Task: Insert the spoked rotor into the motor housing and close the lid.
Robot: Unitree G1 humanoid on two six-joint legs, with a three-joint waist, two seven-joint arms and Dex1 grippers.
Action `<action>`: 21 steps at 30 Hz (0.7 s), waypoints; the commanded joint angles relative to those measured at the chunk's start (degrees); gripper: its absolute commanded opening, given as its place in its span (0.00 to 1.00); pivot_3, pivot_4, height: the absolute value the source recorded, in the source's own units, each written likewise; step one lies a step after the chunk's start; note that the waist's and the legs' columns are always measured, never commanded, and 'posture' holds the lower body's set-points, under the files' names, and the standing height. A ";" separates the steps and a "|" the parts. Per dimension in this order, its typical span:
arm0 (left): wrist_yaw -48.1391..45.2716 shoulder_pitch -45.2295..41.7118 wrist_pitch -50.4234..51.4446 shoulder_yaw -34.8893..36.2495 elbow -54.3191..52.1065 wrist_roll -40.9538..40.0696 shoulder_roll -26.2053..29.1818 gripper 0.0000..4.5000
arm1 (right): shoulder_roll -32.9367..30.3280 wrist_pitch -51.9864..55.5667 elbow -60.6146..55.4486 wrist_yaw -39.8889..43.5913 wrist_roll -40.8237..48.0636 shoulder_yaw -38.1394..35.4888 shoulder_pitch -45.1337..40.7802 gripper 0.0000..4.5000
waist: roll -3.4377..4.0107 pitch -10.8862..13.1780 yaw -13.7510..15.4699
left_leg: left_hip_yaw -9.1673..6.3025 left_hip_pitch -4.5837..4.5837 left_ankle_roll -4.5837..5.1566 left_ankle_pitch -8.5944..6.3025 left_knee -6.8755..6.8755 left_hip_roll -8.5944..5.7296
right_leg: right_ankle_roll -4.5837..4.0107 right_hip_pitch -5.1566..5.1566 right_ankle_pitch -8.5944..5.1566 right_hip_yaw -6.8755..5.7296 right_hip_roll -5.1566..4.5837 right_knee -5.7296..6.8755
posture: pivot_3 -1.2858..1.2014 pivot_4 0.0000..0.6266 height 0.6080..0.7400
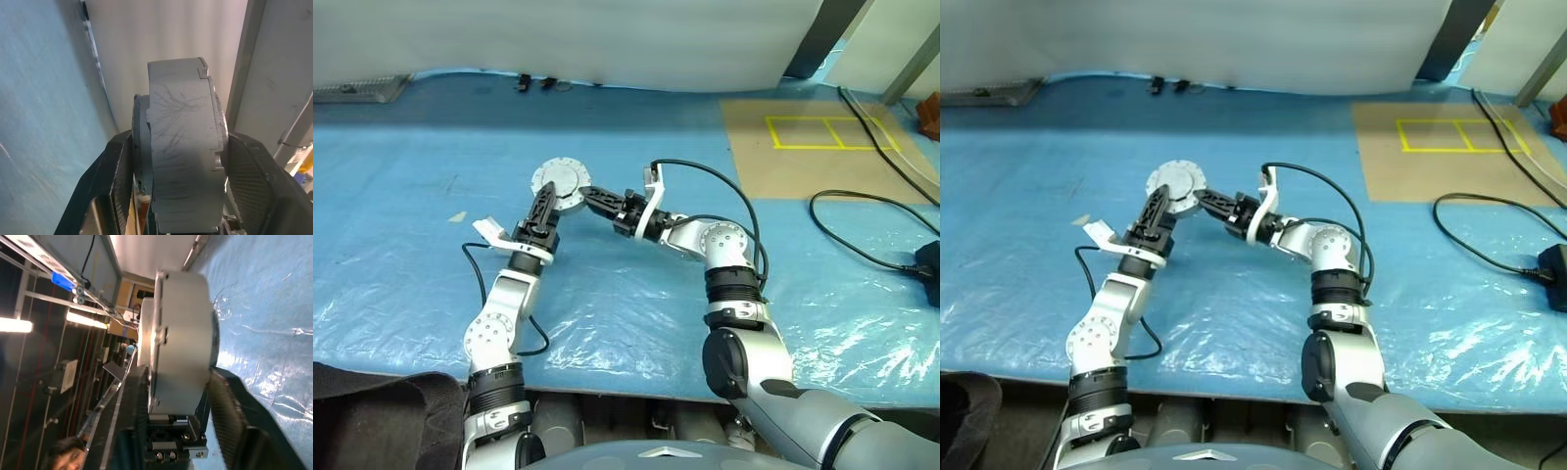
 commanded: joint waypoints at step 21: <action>-1.28 -9.48 -29.18 17.04 20.33 11.67 5.58 0.54 | -0.14 -0.56 0.91 3.37 3.81 1.45 -5.28 0.85 | -0.38 0.06 0.12 | -0.09 -0.02 0.09 0.06 0.08 0.03 | 0.04 0.01 0.03 -0.02 0.04 0.03 | 0.52 0.24 1.00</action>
